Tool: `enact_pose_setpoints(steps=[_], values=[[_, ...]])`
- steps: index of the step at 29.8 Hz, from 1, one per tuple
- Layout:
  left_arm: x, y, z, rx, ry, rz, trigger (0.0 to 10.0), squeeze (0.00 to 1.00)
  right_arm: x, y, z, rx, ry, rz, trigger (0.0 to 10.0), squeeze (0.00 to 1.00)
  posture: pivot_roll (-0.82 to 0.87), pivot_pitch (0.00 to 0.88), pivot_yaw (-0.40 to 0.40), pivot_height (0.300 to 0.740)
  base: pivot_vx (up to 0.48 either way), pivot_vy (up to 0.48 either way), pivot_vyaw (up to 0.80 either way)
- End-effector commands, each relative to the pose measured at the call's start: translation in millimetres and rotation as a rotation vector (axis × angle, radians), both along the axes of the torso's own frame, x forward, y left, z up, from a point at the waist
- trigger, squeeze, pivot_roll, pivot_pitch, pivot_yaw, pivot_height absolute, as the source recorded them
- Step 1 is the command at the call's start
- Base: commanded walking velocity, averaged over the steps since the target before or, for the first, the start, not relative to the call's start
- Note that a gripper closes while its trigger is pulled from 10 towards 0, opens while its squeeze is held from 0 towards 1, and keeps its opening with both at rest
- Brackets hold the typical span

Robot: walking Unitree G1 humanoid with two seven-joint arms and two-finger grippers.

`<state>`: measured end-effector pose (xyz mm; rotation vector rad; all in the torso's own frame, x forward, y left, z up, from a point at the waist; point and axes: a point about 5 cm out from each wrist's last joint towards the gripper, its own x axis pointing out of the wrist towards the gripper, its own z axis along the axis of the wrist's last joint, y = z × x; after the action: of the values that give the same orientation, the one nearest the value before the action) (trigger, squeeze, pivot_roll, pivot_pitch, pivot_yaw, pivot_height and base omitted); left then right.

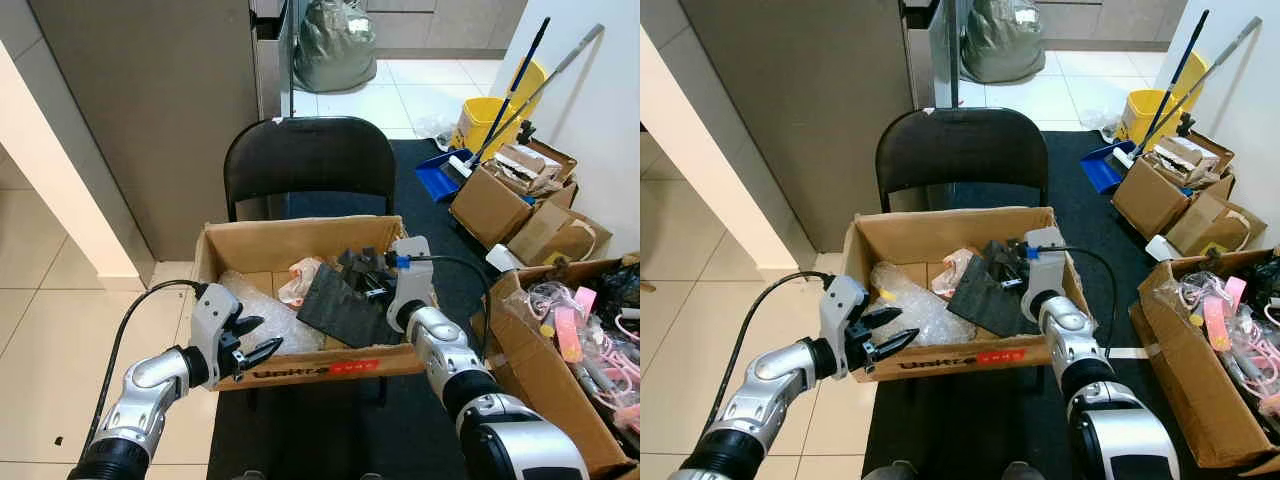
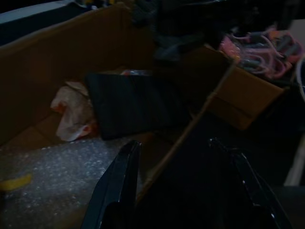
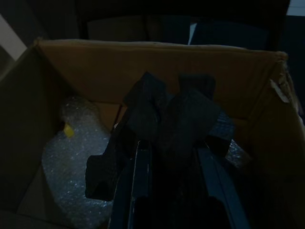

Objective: Picking trash to rubbish bin

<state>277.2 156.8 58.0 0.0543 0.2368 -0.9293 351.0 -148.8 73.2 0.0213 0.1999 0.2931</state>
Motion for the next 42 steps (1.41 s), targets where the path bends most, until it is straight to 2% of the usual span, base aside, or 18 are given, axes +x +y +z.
enact_pose_setpoints(steps=[1, 2, 4, 5, 14, 24, 25, 26, 27, 29, 30, 31, 32, 33, 36, 39, 40, 42], values=[[-4.1, 0.4, -0.7, 0.017, 0.013, -0.028, 10.0, 0.00, -3.4, 2.0, -6.6, 0.010, 0.026, -0.010, 10.0, 0.12, 0.09, 0.132, 0.000, 0.740, 0.000, 0.000, 0.00], [-4.9, -0.7, -0.4, 0.014, 0.013, -0.033, 10.0, 0.00, -3.0, 3.3, -6.2, 0.018, 0.025, -0.010, 10.0, 0.73, 0.09, 0.132, 0.000, 0.740, 0.000, 0.000, 0.00], [-5.3, -1.3, -0.3, 0.012, 0.014, -0.036, 10.0, 0.00, -2.8, 4.0, -5.9, 0.022, 0.024, -0.008, 10.0, 0.73, 0.09, 0.132, 0.000, 0.740, 0.000, 0.000, 0.00], [-5.9, -2.1, -0.2, 0.012, 0.014, -0.041, 10.0, 0.00, -2.4, 4.6, -5.5, 0.023, 0.024, -0.011, 10.0, 1.00, 0.09, 0.132, 0.000, 0.740, 0.000, 0.000, 0.00], [-10.5, -4.5, -0.3, 0.014, 0.025, -0.059, 10.0, 0.00, -2.6, 1.8, -6.0, 0.012, 0.019, -0.040, 10.0, 1.00, 0.09, 0.146, -0.001, 0.740, 0.000, 0.000, 0.00], [-9.9, -8.2, 1.3, 0.017, 0.029, -0.069, 10.0, 0.00, -10.3, -31.1, -14.2, 0.023, 0.033, -0.188, 10.0, 1.00, 0.08, 0.144, 0.010, 0.740, 0.000, 0.000, 0.00], [-9.2, -8.2, 1.5, 0.016, 0.028, -0.065, 10.0, 0.00, -11.7, -40.2, -14.4, 0.036, 0.031, -0.229, 10.0, 0.00, 0.08, 0.142, 0.011, 0.740, 0.000, 0.000, 0.00], [-7.9, -7.4, 0.9, 0.017, 0.026, -0.051, 10.0, 0.00, -13.0, -54.4, -12.1, 0.102, 0.016, -0.292, 10.0, 0.00, 0.08, 0.141, 0.014, 0.740, 0.000, 0.000, 0.00], [-7.9, -7.4, 0.9, 0.017, 0.026, -0.051, 10.0, 0.00, -13.0, -54.4, -12.1, 0.102, 0.016, -0.292, 10.0, 0.00, 0.08, 0.141, 0.014, 0.740, 0.000, 0.000, 0.00], [-5.4, -4.5, -2.2, 0.022, 0.029, -0.016, 10.0, 0.00, -14.5, -80.9, -2.8, 0.304, -0.042, -0.387, 10.0, 0.00, 0.08, 0.136, 0.024, 0.740, 0.000, 0.000, 0.00], [-5.4, -4.5, -2.2, 0.022, 0.029, -0.016, 10.0, 0.00, -14.5, -80.9, -2.8, 0.304, -0.042, -0.387, 10.0, 0.00, 0.08, 0.136, 0.024, 0.740, 0.000, 0.000, 0.00], [-2.2, 1.0, -5.9, 0.030, 0.030, 0.040, 10.0, 0.00, -14.7, -102.3, 12.5, 0.509, -0.148, -0.412, 10.0, 0.00, 0.07, 0.132, 0.033, 0.740, 0.000, 0.000, 0.00], [-0.4, 4.2, -7.5, 0.041, 0.025, 0.070, 10.0, 0.00, -15.4, -111.8, 20.1, 0.583, -0.204, -0.414, 10.0, 0.00, 0.07, 0.132, 0.033, 0.740, 0.000, 0.000, 0.00], [-0.4, 4.2, -7.5, 0.041, 0.025, 0.070, 10.0, 0.00, -15.4, -111.8, 20.1, 0.583, -0.204, -0.414, 10.0, 0.00, 0.07, 0.132, 0.033, 0.740, 0.000, 0.000, 0.00], [6.1, 16.5, -12.6, 0.073, 0.021, 0.182, 10.0, 0.00, -26.3, -151.9, 33.4, 0.691, -0.318, -0.531, 10.0, 0.00, 0.07, 0.122, 0.039, 0.740, 0.000, 0.000, 0.00], [7.5, 19.3, -13.5, 0.073, 0.023, 0.209, 10.0, 0.00, -30.8, -162.0, 33.2, 0.689, -0.325, -0.577, 10.0, 0.00, 0.07, 0.118, 0.040, 0.740, 0.000, 0.000, 0.00], [8.6, 26.6, -17.0, 0.072, 0.028, 0.275, 10.0, 0.00, -45.7, -185.0, 26.1, 0.638, -0.300, -0.712, 10.0, 0.00, 0.07, 0.117, 0.043, 0.740, 0.000, 0.000, 0.00], [8.5, 29.4, -18.8, 0.072, 0.032, 0.300, 10.0, 0.00, -51.9, -192.8, 23.3, 0.618, -0.291, -0.760, 10.0, 0.00, 0.07, 0.117, 0.043, 0.740, 0.000, 0.000, 0.00]])
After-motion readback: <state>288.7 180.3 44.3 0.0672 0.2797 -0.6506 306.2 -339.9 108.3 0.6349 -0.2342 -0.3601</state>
